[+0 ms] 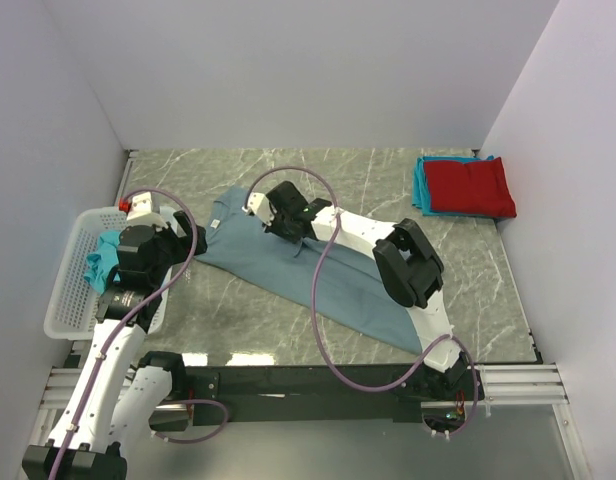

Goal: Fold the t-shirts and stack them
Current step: Fold the tshirt

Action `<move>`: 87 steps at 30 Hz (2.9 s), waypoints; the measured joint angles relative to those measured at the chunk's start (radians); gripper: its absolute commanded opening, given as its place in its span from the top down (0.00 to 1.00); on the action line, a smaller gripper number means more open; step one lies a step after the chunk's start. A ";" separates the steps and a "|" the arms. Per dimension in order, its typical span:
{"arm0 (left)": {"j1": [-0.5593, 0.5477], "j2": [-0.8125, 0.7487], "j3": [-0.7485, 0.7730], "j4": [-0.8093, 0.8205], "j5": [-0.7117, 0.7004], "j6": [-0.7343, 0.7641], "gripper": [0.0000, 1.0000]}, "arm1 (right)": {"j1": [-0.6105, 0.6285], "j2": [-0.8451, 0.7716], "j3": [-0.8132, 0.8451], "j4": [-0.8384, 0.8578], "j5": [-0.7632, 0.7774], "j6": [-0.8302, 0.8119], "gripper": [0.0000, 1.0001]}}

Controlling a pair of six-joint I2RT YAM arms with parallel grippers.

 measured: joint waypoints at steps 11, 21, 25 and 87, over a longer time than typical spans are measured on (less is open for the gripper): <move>0.000 0.000 0.000 0.000 0.000 0.000 0.09 | -0.094 -0.027 -0.058 0.121 0.062 0.303 0.89; 0.000 0.001 0.000 0.000 0.000 0.001 0.09 | -0.265 -0.077 -0.150 0.109 0.014 0.478 0.16; 0.000 0.006 0.000 0.000 0.000 0.000 0.08 | -0.253 -0.155 -0.216 0.109 -0.039 0.459 0.14; -0.029 0.905 0.293 -0.064 -0.280 -0.511 0.61 | -0.114 -0.658 -0.650 -0.112 -0.425 -0.119 0.28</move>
